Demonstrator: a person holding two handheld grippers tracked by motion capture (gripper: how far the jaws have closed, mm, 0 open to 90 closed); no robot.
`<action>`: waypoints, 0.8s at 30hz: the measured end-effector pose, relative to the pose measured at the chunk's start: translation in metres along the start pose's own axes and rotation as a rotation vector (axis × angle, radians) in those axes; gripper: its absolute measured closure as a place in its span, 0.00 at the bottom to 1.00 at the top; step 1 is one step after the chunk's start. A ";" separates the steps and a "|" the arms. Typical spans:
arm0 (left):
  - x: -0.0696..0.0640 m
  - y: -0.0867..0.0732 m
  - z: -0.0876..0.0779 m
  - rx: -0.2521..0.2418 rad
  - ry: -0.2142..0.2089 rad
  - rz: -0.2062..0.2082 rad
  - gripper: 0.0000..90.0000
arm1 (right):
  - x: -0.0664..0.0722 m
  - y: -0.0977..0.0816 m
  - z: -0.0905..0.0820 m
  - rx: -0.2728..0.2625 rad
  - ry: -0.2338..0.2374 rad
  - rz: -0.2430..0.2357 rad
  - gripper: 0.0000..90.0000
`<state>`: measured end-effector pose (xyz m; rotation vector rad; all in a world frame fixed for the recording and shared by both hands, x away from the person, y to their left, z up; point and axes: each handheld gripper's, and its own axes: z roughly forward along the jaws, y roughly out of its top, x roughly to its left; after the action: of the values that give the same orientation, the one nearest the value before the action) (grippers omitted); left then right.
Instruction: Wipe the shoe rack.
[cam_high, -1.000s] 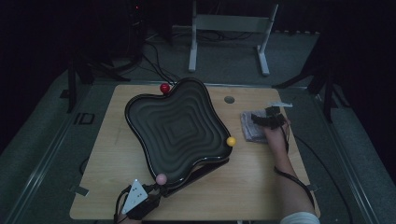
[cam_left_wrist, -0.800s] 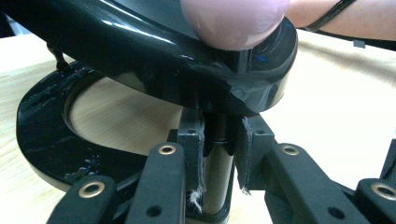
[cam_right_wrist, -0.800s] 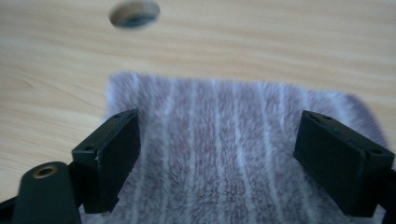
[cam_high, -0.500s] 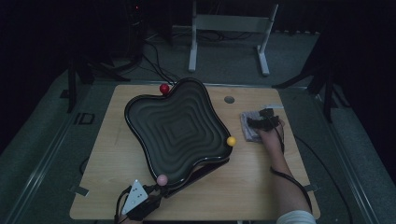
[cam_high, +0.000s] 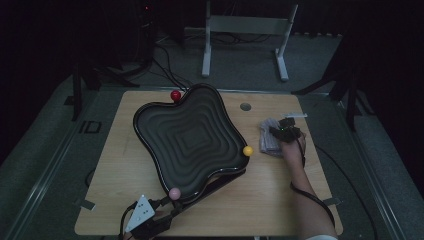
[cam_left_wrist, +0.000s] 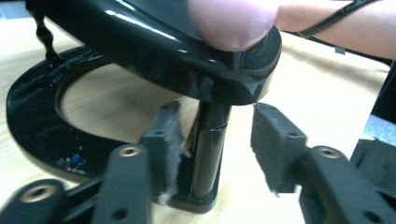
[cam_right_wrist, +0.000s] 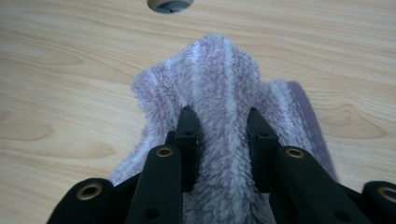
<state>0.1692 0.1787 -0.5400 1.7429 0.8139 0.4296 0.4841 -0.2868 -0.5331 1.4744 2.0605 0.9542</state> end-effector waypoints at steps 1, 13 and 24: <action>0.000 0.000 -0.004 -0.014 0.004 -0.012 0.57 | 0.000 0.000 -0.004 -0.006 0.005 0.001 0.80; -0.013 0.029 -0.029 -0.105 0.052 0.085 0.57 | 0.012 0.013 -0.055 -0.119 0.093 -0.034 0.80; -0.012 0.049 -0.001 -0.058 0.032 0.151 0.55 | 0.046 0.050 -0.100 -0.253 0.208 -0.120 0.80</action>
<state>0.1753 0.1633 -0.4925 1.7534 0.6885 0.5782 0.4322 -0.2614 -0.4271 1.1511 2.0511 1.3116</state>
